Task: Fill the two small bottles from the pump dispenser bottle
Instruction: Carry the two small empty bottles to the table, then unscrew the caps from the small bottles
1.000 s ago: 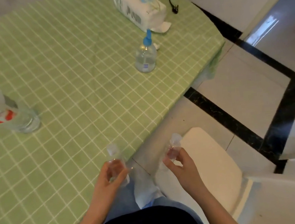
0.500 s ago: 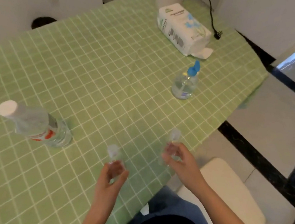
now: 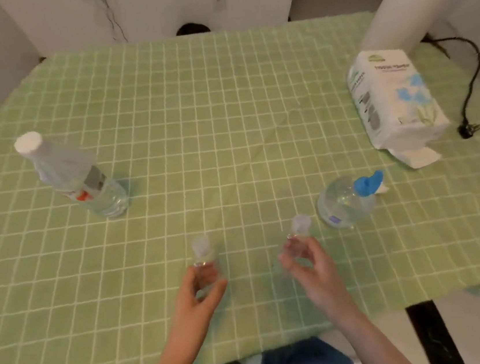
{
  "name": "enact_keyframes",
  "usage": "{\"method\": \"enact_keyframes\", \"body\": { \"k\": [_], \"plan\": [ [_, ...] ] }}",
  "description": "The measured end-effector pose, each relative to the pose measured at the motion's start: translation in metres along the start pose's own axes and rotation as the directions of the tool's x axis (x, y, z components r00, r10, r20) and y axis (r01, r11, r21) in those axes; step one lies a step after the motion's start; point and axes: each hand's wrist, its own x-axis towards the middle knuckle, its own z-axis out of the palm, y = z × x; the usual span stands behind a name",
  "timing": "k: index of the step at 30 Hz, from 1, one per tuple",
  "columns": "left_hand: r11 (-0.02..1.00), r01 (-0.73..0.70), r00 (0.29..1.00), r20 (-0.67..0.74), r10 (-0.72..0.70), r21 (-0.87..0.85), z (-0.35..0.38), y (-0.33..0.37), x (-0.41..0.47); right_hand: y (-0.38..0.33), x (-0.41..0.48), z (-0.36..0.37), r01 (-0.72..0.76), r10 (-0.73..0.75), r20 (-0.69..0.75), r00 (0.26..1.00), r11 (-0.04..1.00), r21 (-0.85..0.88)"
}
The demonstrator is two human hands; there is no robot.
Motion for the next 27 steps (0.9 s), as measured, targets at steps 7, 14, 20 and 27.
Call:
{"method": "enact_keyframes", "body": {
  "k": [7, 14, 20, 27],
  "plan": [
    [0.999, -0.013, 0.996, -0.083, 0.009, -0.050, 0.047, -0.006, 0.004, 0.009, 0.019, -0.051, -0.003, 0.016, 0.171, 0.985, 0.997, -0.074],
    [0.978, -0.179, 0.983, -0.063, 0.173, -0.109, 0.052, -0.004, 0.042, 0.012, 0.046, -0.042, 0.140, -0.122, 0.227, 0.966, 0.988, -0.065],
    [0.933, -0.337, 0.942, -0.053, 0.333, -0.130, 0.048, -0.008, 0.083, 0.011, 0.085, -0.026, 0.385, -0.387, 0.173, 0.905, 0.922, 0.048],
    [0.872, -0.482, 0.876, -0.068, 0.478, -0.079, 0.047, -0.013, 0.106, 0.011, 0.119, -0.026, 0.572, -0.557, 0.179, 0.811, 0.819, -0.046]
  ]
}}
